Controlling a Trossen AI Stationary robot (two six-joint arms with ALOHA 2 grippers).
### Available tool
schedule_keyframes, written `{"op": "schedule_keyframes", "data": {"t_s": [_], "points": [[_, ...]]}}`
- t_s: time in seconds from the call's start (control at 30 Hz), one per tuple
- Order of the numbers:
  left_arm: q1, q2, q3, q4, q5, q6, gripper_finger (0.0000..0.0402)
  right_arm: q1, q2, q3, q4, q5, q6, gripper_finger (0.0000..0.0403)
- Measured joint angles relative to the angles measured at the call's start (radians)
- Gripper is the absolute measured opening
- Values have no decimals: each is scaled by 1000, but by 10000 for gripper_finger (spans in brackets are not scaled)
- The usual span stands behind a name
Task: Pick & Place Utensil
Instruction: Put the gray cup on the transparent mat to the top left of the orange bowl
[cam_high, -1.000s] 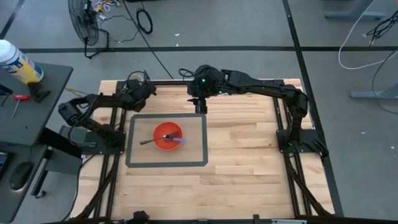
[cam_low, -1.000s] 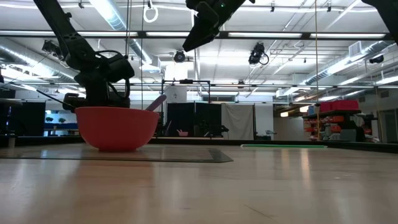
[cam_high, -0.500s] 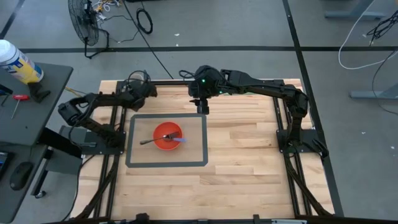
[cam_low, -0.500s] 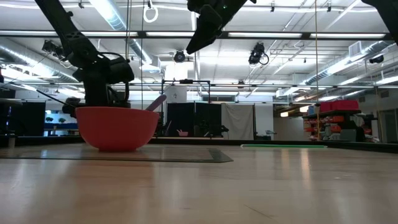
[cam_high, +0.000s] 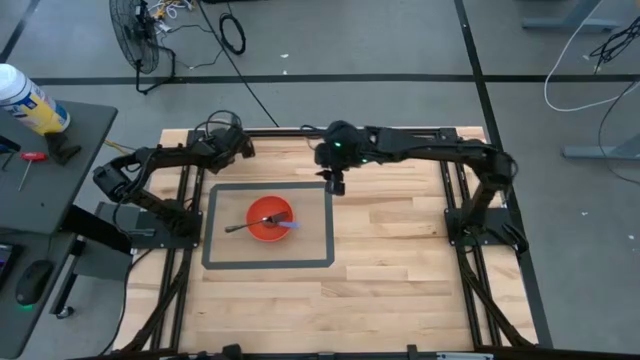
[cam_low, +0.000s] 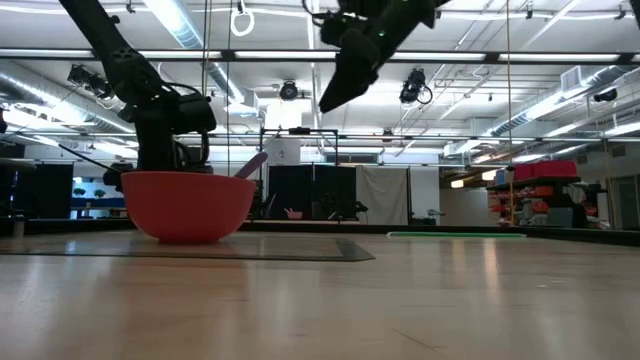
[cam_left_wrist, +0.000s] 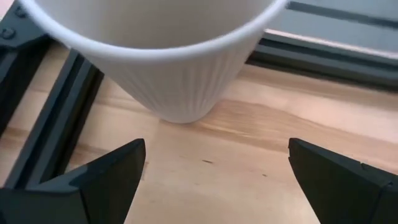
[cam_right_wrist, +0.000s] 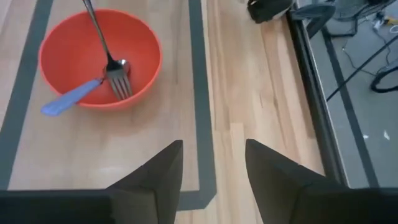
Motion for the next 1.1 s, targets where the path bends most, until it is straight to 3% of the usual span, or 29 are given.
{"op": "schedule_keyframes", "data": {"t_s": [0.13,0.53,0.7,0.9,1.1], "points": [[0,0,0,-2,12,82,399,0,-148,-177,162,0,41,176],[-1,0,0,39,142,83,399,37,-542,-617,486,-10,147,176],[0,0,0,41,142,24,399,58,-641,-702,528,-8,194,176],[0,0,0,44,252,22,399,58,-668,-737,526,-5,209,176],[-7,0,0,67,175,28,399,59,-661,-739,526,-6,208,176]]}}
